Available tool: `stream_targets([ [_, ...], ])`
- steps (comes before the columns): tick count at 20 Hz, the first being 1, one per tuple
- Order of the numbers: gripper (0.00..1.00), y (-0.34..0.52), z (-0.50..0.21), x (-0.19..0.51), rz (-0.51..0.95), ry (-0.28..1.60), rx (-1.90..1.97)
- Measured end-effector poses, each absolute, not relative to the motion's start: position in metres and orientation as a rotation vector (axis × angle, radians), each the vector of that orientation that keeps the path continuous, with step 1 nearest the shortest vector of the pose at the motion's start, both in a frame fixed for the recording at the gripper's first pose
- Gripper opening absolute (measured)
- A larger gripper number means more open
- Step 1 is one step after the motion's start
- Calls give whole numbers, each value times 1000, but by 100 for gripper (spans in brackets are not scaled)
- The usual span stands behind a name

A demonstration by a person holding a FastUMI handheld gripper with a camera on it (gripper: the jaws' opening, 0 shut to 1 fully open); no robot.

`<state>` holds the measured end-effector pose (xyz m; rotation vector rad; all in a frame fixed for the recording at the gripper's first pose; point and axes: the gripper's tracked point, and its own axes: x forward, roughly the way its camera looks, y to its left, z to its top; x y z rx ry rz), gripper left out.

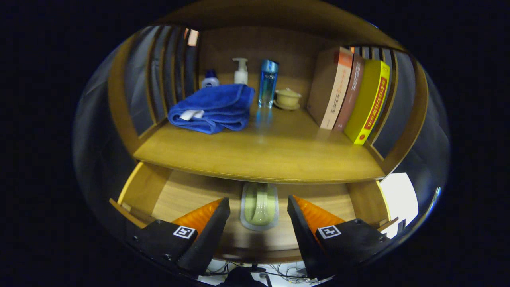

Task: Pull open the drawer, take out the items inside it, and place them on the countertop above the cabinet.

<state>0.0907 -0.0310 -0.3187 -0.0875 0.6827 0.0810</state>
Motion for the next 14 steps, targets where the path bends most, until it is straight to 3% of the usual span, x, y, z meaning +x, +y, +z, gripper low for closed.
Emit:
stream_targets([
  [8,92,-25,-394,99,48,920,-55],
  [9,88,-26,-397,101,45,928,-56],
  [14,40,-34,-401,96,42,942,-63],
])
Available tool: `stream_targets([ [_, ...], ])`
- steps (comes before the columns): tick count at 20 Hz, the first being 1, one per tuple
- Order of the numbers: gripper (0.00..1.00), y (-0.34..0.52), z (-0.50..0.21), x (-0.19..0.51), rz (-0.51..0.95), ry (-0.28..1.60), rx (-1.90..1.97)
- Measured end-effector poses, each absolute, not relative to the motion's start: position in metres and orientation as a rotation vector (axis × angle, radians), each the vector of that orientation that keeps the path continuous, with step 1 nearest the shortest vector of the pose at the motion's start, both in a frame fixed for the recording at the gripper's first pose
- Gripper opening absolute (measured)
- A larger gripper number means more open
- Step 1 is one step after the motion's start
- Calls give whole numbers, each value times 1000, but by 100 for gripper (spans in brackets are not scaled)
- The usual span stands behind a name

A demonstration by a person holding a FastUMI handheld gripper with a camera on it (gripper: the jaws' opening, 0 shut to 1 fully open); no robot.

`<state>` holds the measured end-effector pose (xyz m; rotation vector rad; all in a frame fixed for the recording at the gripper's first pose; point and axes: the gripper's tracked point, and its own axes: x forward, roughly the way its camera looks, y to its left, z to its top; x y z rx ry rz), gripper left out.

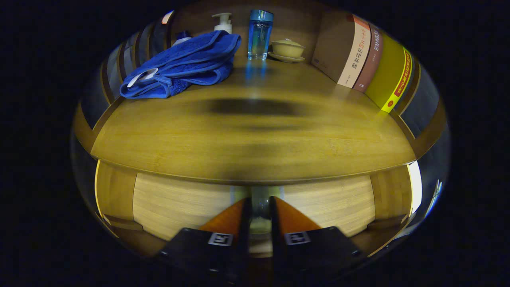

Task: Pull open the drawer, take out the items inside it, and place them on the countertop above the cabinet.

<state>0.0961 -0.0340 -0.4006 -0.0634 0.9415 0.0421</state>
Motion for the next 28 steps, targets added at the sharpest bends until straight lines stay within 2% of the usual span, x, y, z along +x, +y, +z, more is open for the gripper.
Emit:
stream_targets([
  [1,30,-36,-396,95,45,944,-52],
  [2,28,-38,-390,90,51,940,-44],
  [13,28,-52,-305,46,117,838,-26],
  [18,28,-49,-299,44,127,807,-52],
  [20,24,-48,-297,43,139,786,-64],
  [28,25,-42,-310,22,153,769,-27],
])
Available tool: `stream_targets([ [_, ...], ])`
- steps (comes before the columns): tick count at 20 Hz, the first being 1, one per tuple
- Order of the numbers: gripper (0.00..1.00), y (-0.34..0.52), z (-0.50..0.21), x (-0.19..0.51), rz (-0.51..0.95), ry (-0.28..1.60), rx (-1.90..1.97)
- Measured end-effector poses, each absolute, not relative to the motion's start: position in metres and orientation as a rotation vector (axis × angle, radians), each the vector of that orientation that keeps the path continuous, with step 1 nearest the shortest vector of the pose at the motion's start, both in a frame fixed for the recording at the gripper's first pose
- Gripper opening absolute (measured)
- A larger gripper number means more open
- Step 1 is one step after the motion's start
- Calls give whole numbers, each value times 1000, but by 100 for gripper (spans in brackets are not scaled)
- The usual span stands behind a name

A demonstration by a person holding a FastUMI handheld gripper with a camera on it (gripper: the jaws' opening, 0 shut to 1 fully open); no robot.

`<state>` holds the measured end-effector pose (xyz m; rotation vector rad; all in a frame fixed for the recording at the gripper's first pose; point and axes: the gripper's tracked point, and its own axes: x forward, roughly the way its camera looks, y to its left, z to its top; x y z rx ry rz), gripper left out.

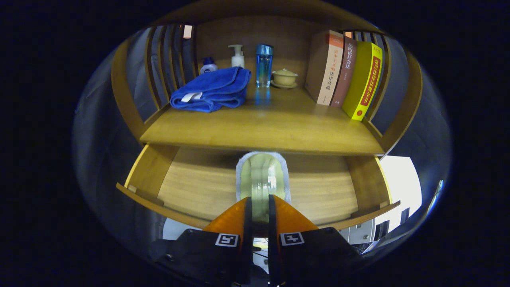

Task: Pull open the drawer, take out the items inside it, and place them on the countertop above the cabinet.

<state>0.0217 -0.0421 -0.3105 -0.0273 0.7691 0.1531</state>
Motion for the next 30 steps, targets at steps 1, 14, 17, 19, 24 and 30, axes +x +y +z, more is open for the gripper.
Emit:
stream_targets([
  [1,25,-43,-309,16,150,771,-9],
  [14,24,-43,-234,55,176,598,36],
  [17,24,-42,-228,77,176,612,39],
  [19,24,-43,-229,95,168,634,40],
  [24,24,-53,-246,135,144,709,11],
  [30,24,-59,-252,182,111,751,-15],
])
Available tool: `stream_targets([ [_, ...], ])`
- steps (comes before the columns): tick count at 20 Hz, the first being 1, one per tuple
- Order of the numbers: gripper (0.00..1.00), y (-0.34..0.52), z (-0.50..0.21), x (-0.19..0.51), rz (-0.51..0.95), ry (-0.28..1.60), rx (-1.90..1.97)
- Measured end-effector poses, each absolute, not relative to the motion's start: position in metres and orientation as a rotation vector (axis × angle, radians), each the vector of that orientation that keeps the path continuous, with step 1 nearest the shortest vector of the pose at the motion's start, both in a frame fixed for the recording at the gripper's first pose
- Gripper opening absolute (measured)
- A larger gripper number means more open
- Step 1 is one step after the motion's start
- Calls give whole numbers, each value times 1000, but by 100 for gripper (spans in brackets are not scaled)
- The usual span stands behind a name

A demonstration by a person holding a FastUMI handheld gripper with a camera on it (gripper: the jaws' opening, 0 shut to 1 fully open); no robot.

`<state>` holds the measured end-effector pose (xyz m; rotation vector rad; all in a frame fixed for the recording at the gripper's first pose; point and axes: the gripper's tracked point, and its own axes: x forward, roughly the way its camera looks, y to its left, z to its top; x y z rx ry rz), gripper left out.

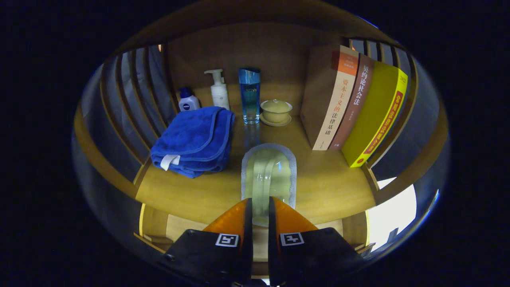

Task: Pull open the drawer, take out the items inside it, and place them on the countertop above the cabinet.

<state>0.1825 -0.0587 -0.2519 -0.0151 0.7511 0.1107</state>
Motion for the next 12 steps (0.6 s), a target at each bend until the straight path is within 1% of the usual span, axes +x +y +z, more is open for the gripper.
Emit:
stream_targets([
  [4,25,-60,-257,203,89,753,-13],
  [8,36,-62,-261,204,73,747,-13],
  [11,65,-70,-248,204,55,694,-14],
  [12,71,-72,-246,203,47,674,-20],
])
